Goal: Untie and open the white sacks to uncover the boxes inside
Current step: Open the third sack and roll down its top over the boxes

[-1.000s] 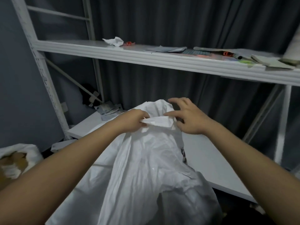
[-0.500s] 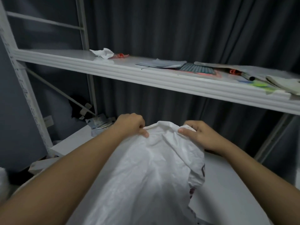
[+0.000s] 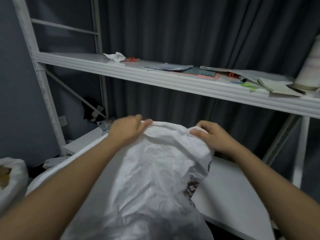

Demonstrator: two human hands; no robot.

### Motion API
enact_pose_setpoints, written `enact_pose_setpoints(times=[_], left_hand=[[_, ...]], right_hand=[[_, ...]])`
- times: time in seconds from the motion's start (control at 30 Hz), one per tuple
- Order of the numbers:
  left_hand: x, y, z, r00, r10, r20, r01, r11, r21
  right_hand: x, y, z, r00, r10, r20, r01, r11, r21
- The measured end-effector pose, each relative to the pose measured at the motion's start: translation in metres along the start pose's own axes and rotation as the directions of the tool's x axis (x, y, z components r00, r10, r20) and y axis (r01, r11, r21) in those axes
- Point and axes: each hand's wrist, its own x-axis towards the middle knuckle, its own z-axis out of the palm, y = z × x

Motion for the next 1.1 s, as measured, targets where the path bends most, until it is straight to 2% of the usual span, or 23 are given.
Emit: enact_pose_setpoints(times=[0.13, 0.27, 0.33, 0.4, 0.47, 0.53, 0.6, 0.67, 0.73, 0.8, 0.87, 0.9, 0.93, 1.0, 1.03, 1.07, 1.1], left_hand=[[-0.01, -0.011, -0.027, 0.966, 0.225, -0.123, -0.222, 0.974, 0.044], [-0.014, 0.002, -0.04, 0.954, 0.269, -0.131, -0.278, 0.959, -0.053], [-0.018, 0.013, -0.052, 0.963, 0.261, -0.067, -0.265, 0.962, -0.067], [-0.018, 0.026, -0.066, 0.964, 0.26, 0.061, -0.255, 0.964, -0.076], [-0.016, 0.036, -0.076, 0.936, 0.292, 0.198, -0.254, 0.947, -0.199], [-0.014, 0.039, -0.08, 0.898, 0.354, 0.26, -0.281, 0.918, -0.28], [-0.013, 0.038, -0.08, 0.895, 0.383, 0.228, -0.307, 0.9, -0.308], [-0.016, 0.037, -0.078, 0.909, 0.393, 0.14, -0.343, 0.895, -0.286], [-0.021, 0.038, -0.076, 0.912, 0.41, 0.028, -0.4, 0.901, -0.171], [-0.024, 0.039, -0.073, 0.893, 0.439, -0.099, -0.441, 0.897, 0.003], [-0.025, 0.037, -0.069, 0.873, 0.453, -0.182, -0.442, 0.891, 0.102], [-0.026, 0.036, -0.068, 0.88, 0.437, -0.187, -0.43, 0.899, 0.082], [-0.025, 0.035, -0.068, 0.897, 0.41, -0.166, -0.409, 0.912, 0.046], [-0.026, 0.03, -0.066, 0.934, 0.353, -0.05, -0.354, 0.935, -0.01], [-0.026, 0.028, -0.065, 0.938, 0.346, 0.009, -0.345, 0.938, -0.012], [-0.026, 0.027, -0.062, 0.93, 0.366, 0.019, -0.366, 0.93, -0.012], [-0.026, 0.025, -0.057, 0.911, 0.411, -0.035, -0.411, 0.911, -0.008]], right_hand=[[-0.039, -0.002, -0.021, 1.0, 0.003, 0.006, -0.003, 1.0, -0.016], [-0.063, -0.019, -0.032, 0.998, 0.027, 0.058, -0.026, 0.999, -0.025], [-0.07, -0.023, -0.037, 0.998, 0.028, 0.052, -0.025, 0.997, -0.066], [-0.074, -0.026, -0.038, 1.0, 0.019, 0.002, -0.018, 0.992, -0.124], [-0.076, -0.028, -0.034, 0.998, -0.005, -0.066, -0.006, 0.986, -0.165], [-0.078, -0.03, -0.031, 0.994, -0.034, -0.107, 0.009, 0.974, -0.228], [-0.081, -0.033, -0.031, 0.999, -0.032, -0.042, 0.016, 0.942, -0.336], [-0.082, -0.042, -0.029, 0.996, -0.022, 0.092, 0.055, 0.924, -0.378], [-0.078, -0.055, -0.026, 0.986, -0.006, 0.168, 0.058, 0.95, -0.308], [-0.072, -0.064, -0.015, 0.987, -0.005, 0.163, 0.049, 0.963, -0.267], [-0.068, -0.059, -0.001, 0.995, -0.077, 0.059, 0.095, 0.884, -0.458], [-0.066, -0.053, 0.005, 0.975, -0.222, -0.031, 0.155, 0.77, -0.619], [-0.066, -0.047, 0.008, 0.934, -0.349, -0.08, 0.17, 0.629, -0.759], [-0.069, -0.037, 0.012, 0.881, -0.463, -0.094, 0.173, 0.502, -0.847], [-0.07, -0.038, 0.012, 0.902, -0.423, -0.081, 0.19, 0.561, -0.806], [-0.07, -0.04, 0.01, 0.933, -0.352, -0.07, 0.2, 0.673, -0.712], [-0.069, -0.046, 0.009, 0.977, -0.214, -0.016, 0.167, 0.803, -0.573]])
